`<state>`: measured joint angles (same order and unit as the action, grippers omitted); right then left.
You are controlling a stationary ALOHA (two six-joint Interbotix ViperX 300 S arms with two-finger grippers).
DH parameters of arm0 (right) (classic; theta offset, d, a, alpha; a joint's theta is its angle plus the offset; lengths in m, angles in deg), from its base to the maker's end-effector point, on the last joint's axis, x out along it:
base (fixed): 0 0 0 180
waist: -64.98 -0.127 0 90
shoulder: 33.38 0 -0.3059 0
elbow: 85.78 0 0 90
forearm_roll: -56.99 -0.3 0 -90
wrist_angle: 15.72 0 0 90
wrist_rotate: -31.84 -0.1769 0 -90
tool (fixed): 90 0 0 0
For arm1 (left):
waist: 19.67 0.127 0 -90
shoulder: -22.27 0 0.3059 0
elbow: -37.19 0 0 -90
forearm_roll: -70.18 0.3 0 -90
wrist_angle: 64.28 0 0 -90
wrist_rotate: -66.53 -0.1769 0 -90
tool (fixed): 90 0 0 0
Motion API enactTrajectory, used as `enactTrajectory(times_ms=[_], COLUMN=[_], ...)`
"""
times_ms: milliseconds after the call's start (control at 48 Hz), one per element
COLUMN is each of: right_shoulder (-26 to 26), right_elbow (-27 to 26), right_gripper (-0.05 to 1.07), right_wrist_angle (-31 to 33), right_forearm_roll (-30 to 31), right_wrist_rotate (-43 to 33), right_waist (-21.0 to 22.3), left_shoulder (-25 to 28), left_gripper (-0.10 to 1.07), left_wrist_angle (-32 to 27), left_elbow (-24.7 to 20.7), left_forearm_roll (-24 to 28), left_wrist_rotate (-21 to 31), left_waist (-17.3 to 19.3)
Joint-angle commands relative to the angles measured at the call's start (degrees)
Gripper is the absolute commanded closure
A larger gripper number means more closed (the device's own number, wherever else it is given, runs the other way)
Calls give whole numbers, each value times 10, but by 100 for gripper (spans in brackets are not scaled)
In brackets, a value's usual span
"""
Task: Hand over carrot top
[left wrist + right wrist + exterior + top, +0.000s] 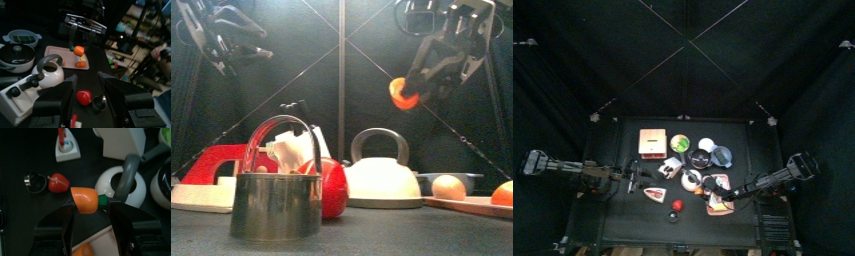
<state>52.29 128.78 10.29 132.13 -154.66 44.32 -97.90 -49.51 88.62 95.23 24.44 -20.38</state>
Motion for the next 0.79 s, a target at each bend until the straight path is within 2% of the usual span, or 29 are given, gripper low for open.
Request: enactTrajectory(times_ms=[0, 83, 208, 438, 562, 646, 771], right_shoulder=[-16, -12, -6, 9, 18, 27, 40], right_elbow=[-14, -14, -18, -42, -58, -67, -78], right_gripper=[31, 31, 30, 31, 31, 31, 31], right_wrist_angle=[0, 0, 0, 0, 4, 8, 17], right_forearm_roll=[69, 127, 188, 267, 276, 279, 288], right_wrist_rotate=[-2, -3, -4, -4, -4, -3, -1], right_waist=[5, 19, 49, 87, 95, 93, 92], left_shoulder=[1, 1, 1, 7, 13, 23, 48], left_gripper=[19, 19, 18, 17, 15, 11, 4], left_wrist_angle=[20, 30, 38, 40, 43, 56, 75], left_elbow=[-7, -4, -1, -4, -11, -16, -30], left_forearm_roll=[-77, -120, -147, -131, -113, -94, -94], left_wrist_rotate=[-1, -1, -3, -4, -7, -12, -16], left_waist=[-2, -2, -2, -4, -4, -6, -7])
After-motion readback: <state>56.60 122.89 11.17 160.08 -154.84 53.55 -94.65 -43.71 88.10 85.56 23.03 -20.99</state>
